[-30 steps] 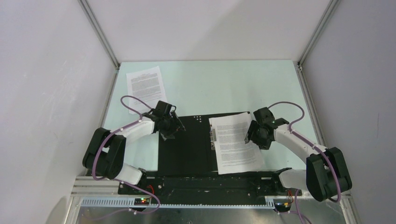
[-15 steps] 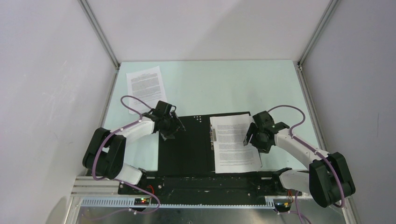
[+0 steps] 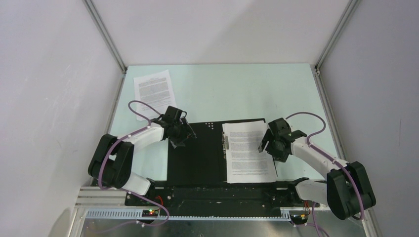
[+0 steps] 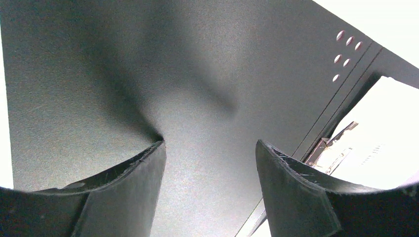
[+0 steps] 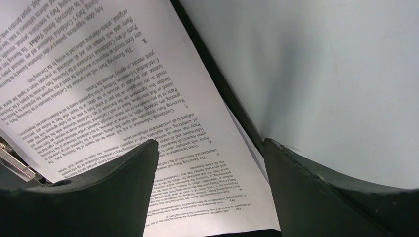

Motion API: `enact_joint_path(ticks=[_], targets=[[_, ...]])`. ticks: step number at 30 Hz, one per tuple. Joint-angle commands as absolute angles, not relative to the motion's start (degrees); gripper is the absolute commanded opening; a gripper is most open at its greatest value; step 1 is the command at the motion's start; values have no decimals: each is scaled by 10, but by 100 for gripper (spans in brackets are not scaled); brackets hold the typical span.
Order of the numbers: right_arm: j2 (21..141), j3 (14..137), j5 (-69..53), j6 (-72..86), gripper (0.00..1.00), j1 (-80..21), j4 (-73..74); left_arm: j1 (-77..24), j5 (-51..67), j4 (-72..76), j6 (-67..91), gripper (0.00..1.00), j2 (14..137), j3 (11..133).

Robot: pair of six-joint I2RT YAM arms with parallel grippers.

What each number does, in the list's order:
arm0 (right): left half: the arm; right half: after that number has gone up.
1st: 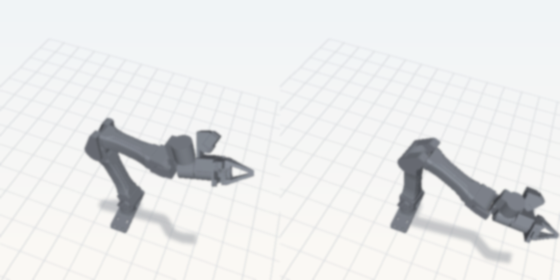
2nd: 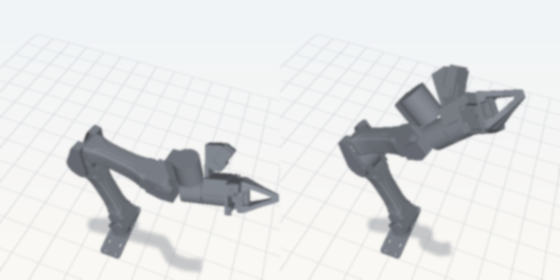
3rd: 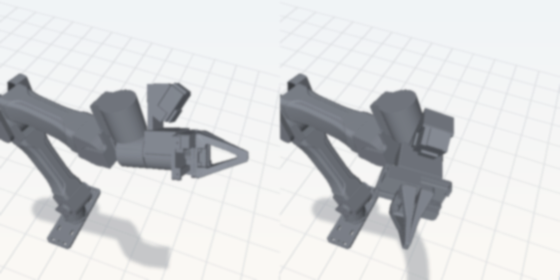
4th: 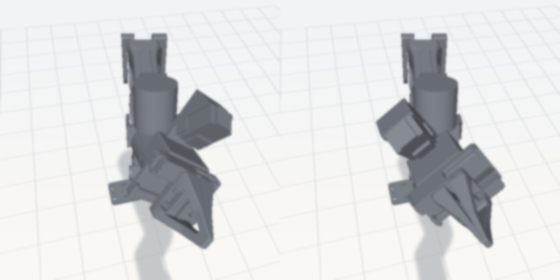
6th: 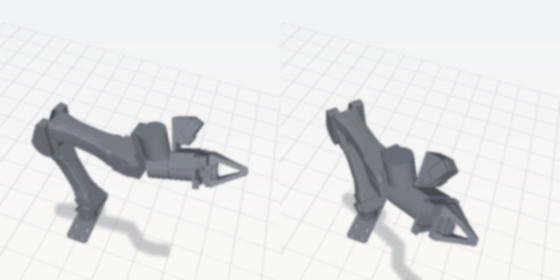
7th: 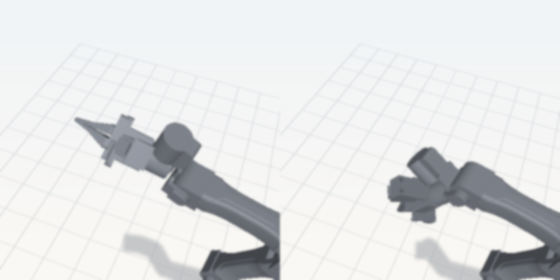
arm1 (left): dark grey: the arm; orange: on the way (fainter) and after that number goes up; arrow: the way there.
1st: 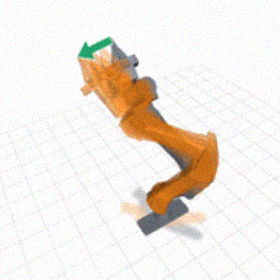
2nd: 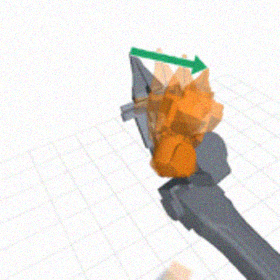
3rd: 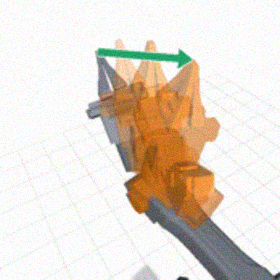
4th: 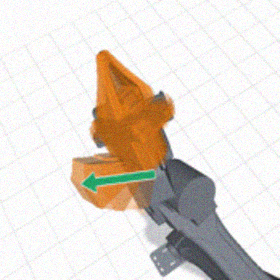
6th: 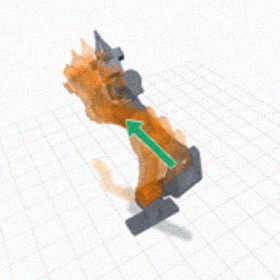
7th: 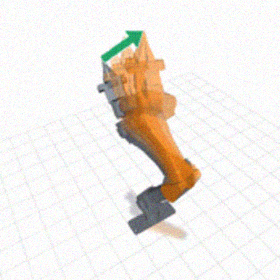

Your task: Put the files into the folder

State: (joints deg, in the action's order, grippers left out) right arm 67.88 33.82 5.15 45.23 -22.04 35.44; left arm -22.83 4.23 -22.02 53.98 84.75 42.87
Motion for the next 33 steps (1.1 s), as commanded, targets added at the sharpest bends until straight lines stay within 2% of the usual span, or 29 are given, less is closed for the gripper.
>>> enact_joint_path(ticks=[1,9,16,33], targets=[[676,337,67,457,82,-211,329,-234,18,-227,533,73,866,425],[684,337,69,454,82,-217,304,-234,17,-228,532,73,867,423],[704,350,61,397,84,-183,206,-234,15,-227,530,73,871,424],[854,453,42,321,85,-153,127,-234,11,-227,524,73,888,434]])
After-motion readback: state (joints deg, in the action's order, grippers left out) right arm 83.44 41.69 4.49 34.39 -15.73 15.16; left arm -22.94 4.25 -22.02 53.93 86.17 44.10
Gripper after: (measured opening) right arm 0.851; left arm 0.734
